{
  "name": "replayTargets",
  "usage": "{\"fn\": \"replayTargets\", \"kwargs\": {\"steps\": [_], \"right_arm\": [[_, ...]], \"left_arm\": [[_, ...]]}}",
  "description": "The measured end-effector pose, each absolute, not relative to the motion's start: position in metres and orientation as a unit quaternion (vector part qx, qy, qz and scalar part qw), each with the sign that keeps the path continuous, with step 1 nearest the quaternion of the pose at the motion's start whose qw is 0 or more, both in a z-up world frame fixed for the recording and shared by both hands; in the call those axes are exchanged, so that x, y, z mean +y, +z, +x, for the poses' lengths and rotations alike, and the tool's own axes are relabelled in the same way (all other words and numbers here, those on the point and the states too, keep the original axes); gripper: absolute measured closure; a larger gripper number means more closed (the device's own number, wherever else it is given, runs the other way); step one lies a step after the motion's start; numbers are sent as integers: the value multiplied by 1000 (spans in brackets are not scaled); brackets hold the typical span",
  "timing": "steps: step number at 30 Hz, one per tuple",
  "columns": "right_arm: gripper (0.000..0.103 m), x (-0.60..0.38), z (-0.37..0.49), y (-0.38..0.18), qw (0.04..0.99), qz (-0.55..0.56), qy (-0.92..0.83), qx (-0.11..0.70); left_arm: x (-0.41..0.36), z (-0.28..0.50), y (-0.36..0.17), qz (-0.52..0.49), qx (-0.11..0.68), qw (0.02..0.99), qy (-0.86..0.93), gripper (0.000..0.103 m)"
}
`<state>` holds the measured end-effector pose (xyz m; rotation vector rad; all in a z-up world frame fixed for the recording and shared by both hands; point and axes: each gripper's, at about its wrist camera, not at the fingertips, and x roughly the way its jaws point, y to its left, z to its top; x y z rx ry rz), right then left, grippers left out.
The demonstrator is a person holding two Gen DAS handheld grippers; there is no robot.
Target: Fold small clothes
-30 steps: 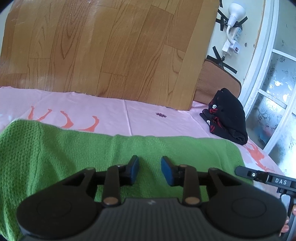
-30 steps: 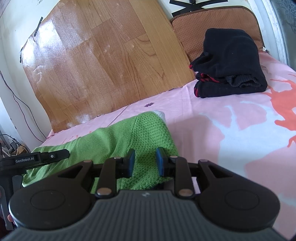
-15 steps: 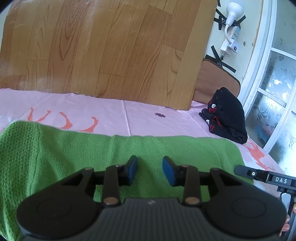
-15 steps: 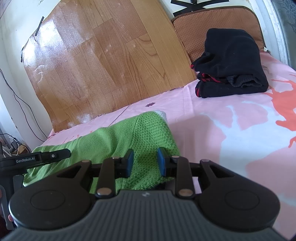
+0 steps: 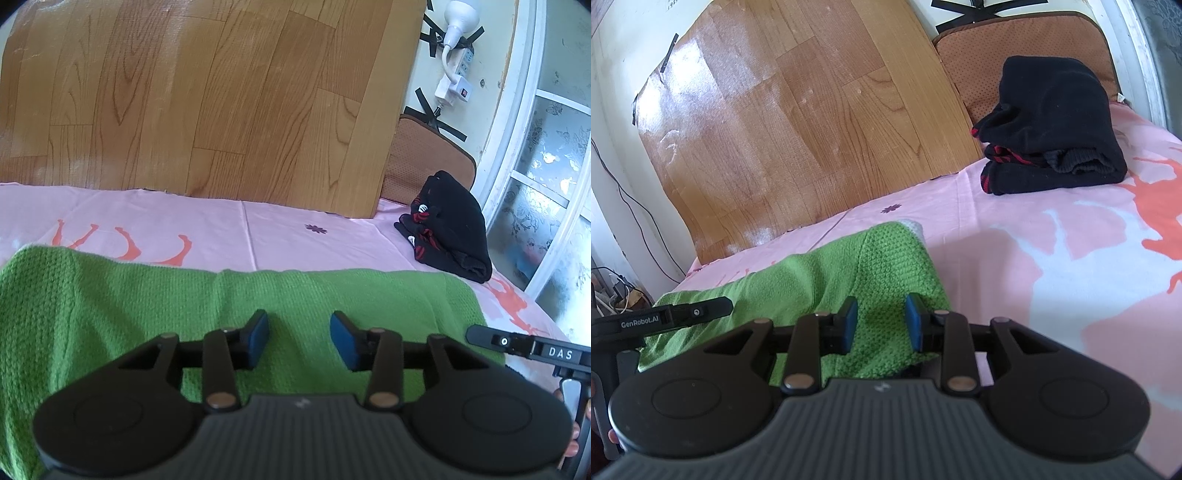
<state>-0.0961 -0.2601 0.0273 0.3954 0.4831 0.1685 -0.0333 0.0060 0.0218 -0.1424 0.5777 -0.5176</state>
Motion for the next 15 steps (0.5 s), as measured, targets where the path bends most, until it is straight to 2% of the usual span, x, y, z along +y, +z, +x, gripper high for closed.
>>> {"fn": "replayTargets", "kwargs": {"steps": [15], "right_arm": [[71,-261,-96,27,947,200,84,237]], "left_arm": [[6,-33,22,-69,281,924,-251,63]]}}
